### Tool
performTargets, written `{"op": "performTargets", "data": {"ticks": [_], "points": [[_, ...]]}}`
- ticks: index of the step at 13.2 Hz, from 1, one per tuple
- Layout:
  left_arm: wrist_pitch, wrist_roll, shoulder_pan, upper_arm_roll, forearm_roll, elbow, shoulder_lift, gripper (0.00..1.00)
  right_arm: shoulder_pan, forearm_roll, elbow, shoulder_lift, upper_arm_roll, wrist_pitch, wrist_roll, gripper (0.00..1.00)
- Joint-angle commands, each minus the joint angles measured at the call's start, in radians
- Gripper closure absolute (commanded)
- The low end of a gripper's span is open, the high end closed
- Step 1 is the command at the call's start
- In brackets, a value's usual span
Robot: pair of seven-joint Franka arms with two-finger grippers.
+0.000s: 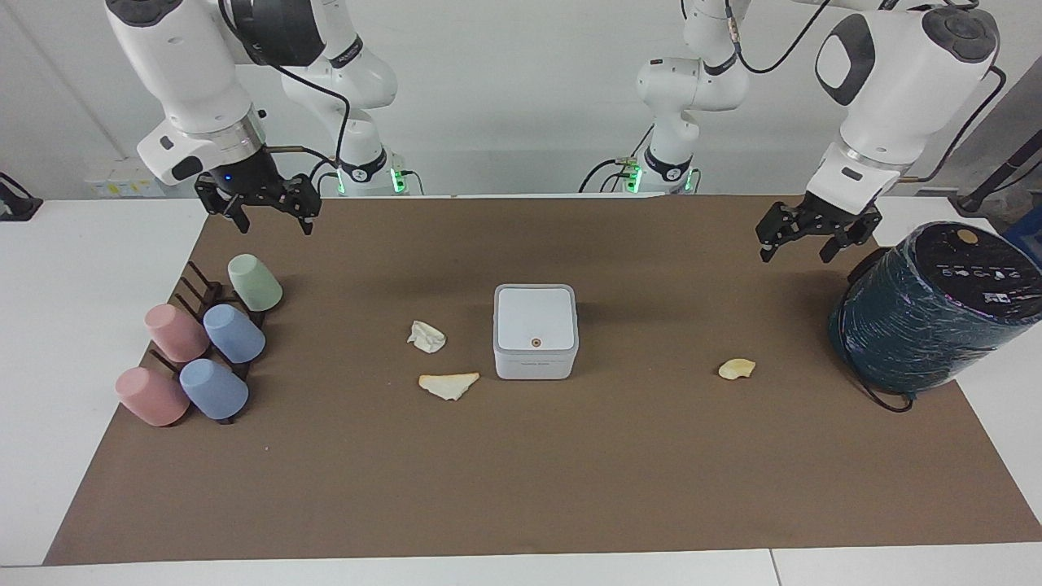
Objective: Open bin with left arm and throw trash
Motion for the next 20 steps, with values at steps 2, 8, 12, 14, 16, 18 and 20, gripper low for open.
{"op": "performTargets", "data": {"ticks": [2,8,12,14,16,18,20], "points": [[0.004,0.012,-0.005,0.002,0.021,-0.029,-0.028,0.0,-0.004,-0.009,-0.006,-0.004,0.007,0.01,0.006,0.0],[0.109,-0.003,-0.028,-0.011,0.021,-0.05,-0.03,0.0,-0.014,0.002,-0.012,-0.007,0.007,0.006,-0.005,0.0],[0.145,-0.153,-0.135,-0.012,0.012,-0.102,-0.041,0.51,-0.013,0.007,-0.154,-0.059,0.007,0.155,0.003,0.0],[0.224,-0.256,-0.193,-0.012,0.003,-0.139,-0.027,0.66,-0.004,0.007,-0.193,-0.071,0.007,0.206,0.009,0.0],[0.316,-0.354,-0.244,-0.012,-0.042,-0.15,0.013,0.73,0.0,0.007,-0.216,-0.071,0.009,0.233,0.009,0.0],[0.419,-0.418,-0.279,-0.012,-0.097,-0.158,0.05,0.82,0.009,0.007,-0.231,-0.067,0.013,0.247,0.011,0.0],[0.51,-0.463,-0.322,-0.012,-0.129,-0.158,0.088,0.86,0.048,0.008,-0.251,-0.056,0.013,0.267,0.027,0.0]]}}
